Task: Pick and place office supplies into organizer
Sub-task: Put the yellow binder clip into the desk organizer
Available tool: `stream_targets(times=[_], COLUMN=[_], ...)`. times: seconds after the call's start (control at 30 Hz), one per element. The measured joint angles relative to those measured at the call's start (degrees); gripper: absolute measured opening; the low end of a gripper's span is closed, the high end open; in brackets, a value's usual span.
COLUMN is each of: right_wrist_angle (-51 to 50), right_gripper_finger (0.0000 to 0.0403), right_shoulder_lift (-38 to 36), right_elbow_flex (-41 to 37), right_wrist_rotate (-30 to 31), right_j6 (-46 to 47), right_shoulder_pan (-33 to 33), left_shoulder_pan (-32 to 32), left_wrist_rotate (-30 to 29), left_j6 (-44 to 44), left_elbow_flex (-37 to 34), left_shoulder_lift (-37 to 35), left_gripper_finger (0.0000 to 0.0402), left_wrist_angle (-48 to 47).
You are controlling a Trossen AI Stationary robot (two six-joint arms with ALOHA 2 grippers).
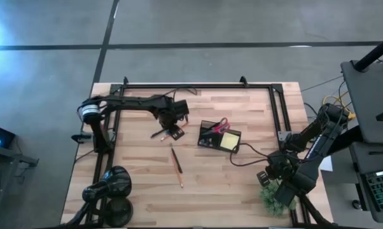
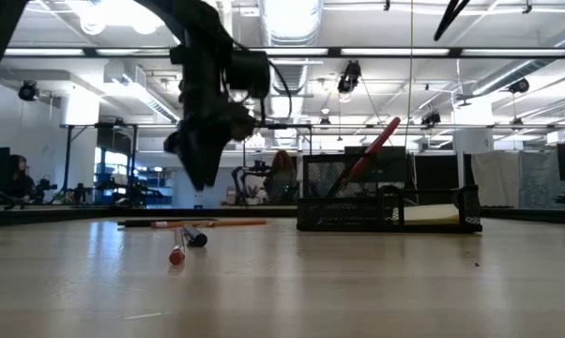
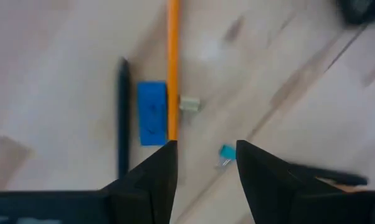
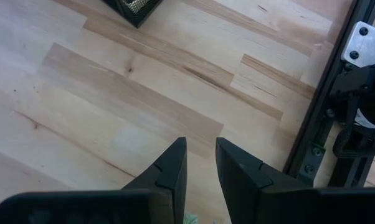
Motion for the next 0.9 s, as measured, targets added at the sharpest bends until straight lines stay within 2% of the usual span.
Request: stream_targets(times=[0.2,0.4,0.57,0.9], right_wrist_angle=[0.25,0.23,0.53,1.06], right_gripper_finger=[0.0077,0.0077,0.0077,0.0077], right_shoulder_lift=[-0.05,-0.09,-0.11,-0.13], right_elbow_flex=[0.0,0.0,0.0,0.0], right_wrist_rotate=[-0.66,-1.05,-1.13,-1.75], right_j6=[0.0,0.0,0.17,0.2], right_shoulder_pan=[0.0,0.0,0.0,0.0], left_shoulder_pan=[-4.1,-4.68,-2.67,2.2], left_wrist_rotate=[2.81,2.8,2.62,2.06], left_j6=[2.24,2.14,2.57,8.12], left_elbow_flex=[-4.14,-7.78,-8.27,-7.96], left_shoulder_lift=[0.38,1.61,3.67,4.43], left_gripper_finger=[0.0148,0.0148,0.0147,0.0147], left_wrist_angle=[0.49,5.48,9.72,9.36])
